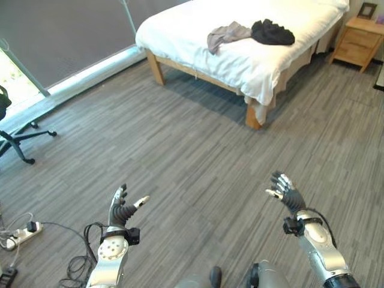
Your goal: Pick up bed clothes into laundry basket.
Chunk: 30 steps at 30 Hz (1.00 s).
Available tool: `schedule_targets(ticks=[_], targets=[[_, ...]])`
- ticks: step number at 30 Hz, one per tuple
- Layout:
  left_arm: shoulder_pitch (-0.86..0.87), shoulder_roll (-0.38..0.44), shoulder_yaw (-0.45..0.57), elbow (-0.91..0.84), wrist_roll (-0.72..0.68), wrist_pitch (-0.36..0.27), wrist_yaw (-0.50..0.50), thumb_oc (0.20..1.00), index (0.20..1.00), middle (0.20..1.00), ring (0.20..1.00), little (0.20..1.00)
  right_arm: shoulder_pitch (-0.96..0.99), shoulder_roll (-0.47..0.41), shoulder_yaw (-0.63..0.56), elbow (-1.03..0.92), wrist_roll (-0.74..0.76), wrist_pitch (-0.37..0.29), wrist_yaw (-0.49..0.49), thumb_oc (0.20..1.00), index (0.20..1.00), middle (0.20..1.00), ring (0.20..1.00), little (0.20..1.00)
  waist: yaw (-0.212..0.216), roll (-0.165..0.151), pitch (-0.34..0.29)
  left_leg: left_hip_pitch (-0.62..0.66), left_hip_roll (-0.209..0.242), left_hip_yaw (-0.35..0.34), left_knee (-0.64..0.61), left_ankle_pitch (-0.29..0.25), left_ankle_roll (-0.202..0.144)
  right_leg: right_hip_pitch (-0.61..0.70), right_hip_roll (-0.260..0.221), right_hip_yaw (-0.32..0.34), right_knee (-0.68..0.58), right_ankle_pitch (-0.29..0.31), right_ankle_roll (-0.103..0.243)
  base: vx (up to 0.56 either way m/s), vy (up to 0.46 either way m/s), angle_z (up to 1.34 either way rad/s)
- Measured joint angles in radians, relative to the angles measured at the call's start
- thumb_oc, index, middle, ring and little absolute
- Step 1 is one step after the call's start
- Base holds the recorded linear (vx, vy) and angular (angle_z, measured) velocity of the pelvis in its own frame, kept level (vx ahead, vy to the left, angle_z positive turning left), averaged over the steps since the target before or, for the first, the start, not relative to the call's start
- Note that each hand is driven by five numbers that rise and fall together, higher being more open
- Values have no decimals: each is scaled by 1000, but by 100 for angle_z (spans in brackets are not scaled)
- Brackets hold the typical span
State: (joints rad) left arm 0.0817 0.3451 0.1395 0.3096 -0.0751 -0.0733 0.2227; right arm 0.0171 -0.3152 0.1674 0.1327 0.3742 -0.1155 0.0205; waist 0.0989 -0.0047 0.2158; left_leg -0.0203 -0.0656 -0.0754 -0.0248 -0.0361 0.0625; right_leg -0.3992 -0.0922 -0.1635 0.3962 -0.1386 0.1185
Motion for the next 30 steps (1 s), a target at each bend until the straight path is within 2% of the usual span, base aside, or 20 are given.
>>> schedule_targets(ticks=[2, 4, 6, 8, 9, 10, 11, 12, 13, 17, 18, 19, 21, 22, 25, 26, 27, 28, 29, 30], targets=[[-76, 9, -23, 50, 1, 11, 5, 1000, 1000, 1000, 1000, 1000, 12, 24, 1, 14, 22, 6, 5, 1000, 1000, 1000, 1000, 1000, -56, -12, 13, -8, 20, -38, 3, -1, -4, 23, 45, 4, -242, 77, 37, 500, -13, 41], [-78, 7, -85, 13, 4, 9, 4, 1000, 1000, 1000, 1000, 1000, 37, 63, -8, 38, 93, 10, 7, 1000, 1000, 1000, 1000, 1000, -80, -55, 10, 40, 1, -43, 19, -18, -7, 73, 26, -8, -277, 117, 28, 583, 19, 24], [-49, -5, -117, -22, 7, 8, -2, 1000, 1000, 1000, 1000, 1000, 49, 62, -3, 40, 136, 14, 17, 1000, 1000, 1000, 1000, 1000, -99, -57, -4, 78, 13, -66, 27, -59, -8, 95, 26, -23, -234, 169, -22, 609, 20, 27], [-20, 1, -136, -34, 5, 9, -6, 1000, 1000, 1000, 1000, 1000, 56, 58, -3, 47, 156, 15, 18, 1000, 1000, 1000, 1000, 1000, -107, -46, -29, 79, 42, -72, 75, -102, -47, 119, 54, -43, -227, 170, -61, 583, -41, 42], [-32, 2, -143, -25, 1, 11, -14, 1000, 1000, 1000, 1000, 1000, 52, 62, -21, 62, 188, 19, 15, 1000, 1000, 1000, 1000, 1000, -111, -54, -20, -34, 29, -54, 351, -156, -140, 142, 50, -54, -229, 175, -108, 382, -126, 27], [-28, -4, -146, -24, -9, 12, -15, 1000, 1000, 1000, 1000, 1000, 70, 56, -34, 56, 229, 21, 14, 1000, 1000, 1000, 1000, 1000, -84, -53, -21, -134, 22, -33, 599, -125, -177, 182, 59, -56, -247, 161, -162, 569, -181, 15], [-19, -4, -152, -30, -27, 11, -22, 1000, 1000, 1000, 1000, 1000, 77, 49, -38, 49, 243, 19, 15, 1000, 1000, 1000, 1000, 1000, -63, -43, -21, -169, 18, -36, 706, -85, -193, 215, 74, -51, -256, 142, -187, 568, -148, -12], [-10, -4, -160, -33, -36, 11, -33, 1000, 1000, 1000, 1000, 1000, 94, 36, -41, 37, 255, 18, 17, 1000, 1000, 1000, 1000, 1000, -35, -43, -20, -235, 10, -54, 848, -47, -183, 253, 87, -44, -262, 119, -220, 540, -98, -15], [-25, -3, -174, -38, -35, 11, -37, 1000, 1000, 1000, 1000, 1000, 92, 24, -46, 40, 255, 19, 13, 1000, 1000, 1000, 1000, 1000, -18, -36, -19, -297, -3, -51, 934, -46, -169, 293, 91, -41, -275, 96, -222, 578, -14, -7], [-46, -8, -183, -79, -38, 11, -53, 1000, 1000, 1000, 1000, 1000, 72, 27, -60, 41, 263, 18, 4, 1000, 1000, 1000, 1000, 1000, 33, -72, -4, -360, -20, 11, 689, -16, -126, 395, 91, -18, -354, 88, -189, 593, 117, -19], [-46, -6, -184, -86, -37, 10, -67, 1000, 1000, 1000, 1000, 1000, 58, 30, -60, 40, 263, 15, 1, 1000, 1000, 1000, 1000, 1000, 49, -72, -11, -330, 5, 23, 407, 12, -94, 450, 107, -13, -399, 74, -184, 743, 245, -12], [-46, -2, -192, -87, -35, 11, -78, 1000, 1000, 1000, 1000, 1000, 58, 25, -60, 35, 262, 12, 1, 1000, 1000, 1000, 1000, 1000, 49, -48, -10, -317, 36, 14, 269, 25, -91, 510, 134, -2, -441, 48, -139, 962, 306, -31], [-39, 5, -183, -68, -31, 14, -82, 1000, 1000, 1000, 1000, 1000, 29, 31, -47, 75, 262, 11, 0, 1000, 1000, 1000, 1000, 1000, 72, -37, -15, -257, 65, -30, 1, 53, -89, 560, 146, 13, -438, 25, -160, 677, 252, -30], [-31, 0, -165, -68, -26, 20, -91, 1000, 1000, 1000, 1000, 1000, 20, 21, -38, 79, 251, 18, 6, 1000, 1000, 1000, 1000, 1000, 82, -28, -30, -259, 78, -74, -62, 60, -93, 585, 155, 35, -428, -16, -142, 788, 399, -49], [-8, 3, -137, -73, -19, 30, -96, 1000, 1000, 1000, 1000, 1000, 10, 21, -34, 68, 236, 21, 11, 1000, 1000, 1000, 1000, 1000, 110, -41, -62, -269, 61, -9, 43, 81, -60, 655, 119, 61, -416, -69, -128, 514, 333, -47], [23, -11, -143, -72, -12, 32, -104, 1000, 1000, 1000, 1000, 1000, 24, 10, -13, 53, 211, 21, 12, 1000, 1000, 1000, 1000, 1000, 119, -15, -101, -199, 47, 10, 29, 98, -18, 661, 106, 77, -315, -110, -104, 576, 579, -63], [26, -24, -145, -62, 14, 34, -108, 1000, 1000, 1000, 1000, 1000, 26, 0, -4, 50, 182, 21, 9, 1000, 1000, 1000, 1000, 1000, 134, 9, -103, -155, 57, -6, 22, 166, 9, 602, 94, 84, -101, -167, -99, 492, 628, -71], [39, -12, -147, -61, 20, 33, -112, 1000, 1000, 1000, 1000, 1000, 36, 46, 24, 49, 162, 26, 6, 1000, 1000, 1000, 1000, 1000, 140, -18, -121, -103, 11, 36, 40, 167, 12, 508, 13, 44, 181, -164, -88, 473, 619, -49], [39, -10, -143, -60, 20, 33, -111, 1000, 1000, 1000, 1000, 1000, 41, 67, 34, 23, 161, 27, -5, 1000, 1000, 1000, 1000, 1000, 134, -52, -128, -87, -41, 43, 62, 122, 79, 434, -44, 47, 362, -108, -98, 449, 504, -13], [31, -10, -158, -50, 19, 37, -111, 1000, 1000, 1000, 1000, 1000, 22, 92, 44, 15, 168, 17, -7, 1000, 1000, 1000, 1000, 1000, 110, -51, -125, -37, -67, 7, 60, 98, 57, 340, -125, 20, 553, -88, -110, 658, 390, 17]])
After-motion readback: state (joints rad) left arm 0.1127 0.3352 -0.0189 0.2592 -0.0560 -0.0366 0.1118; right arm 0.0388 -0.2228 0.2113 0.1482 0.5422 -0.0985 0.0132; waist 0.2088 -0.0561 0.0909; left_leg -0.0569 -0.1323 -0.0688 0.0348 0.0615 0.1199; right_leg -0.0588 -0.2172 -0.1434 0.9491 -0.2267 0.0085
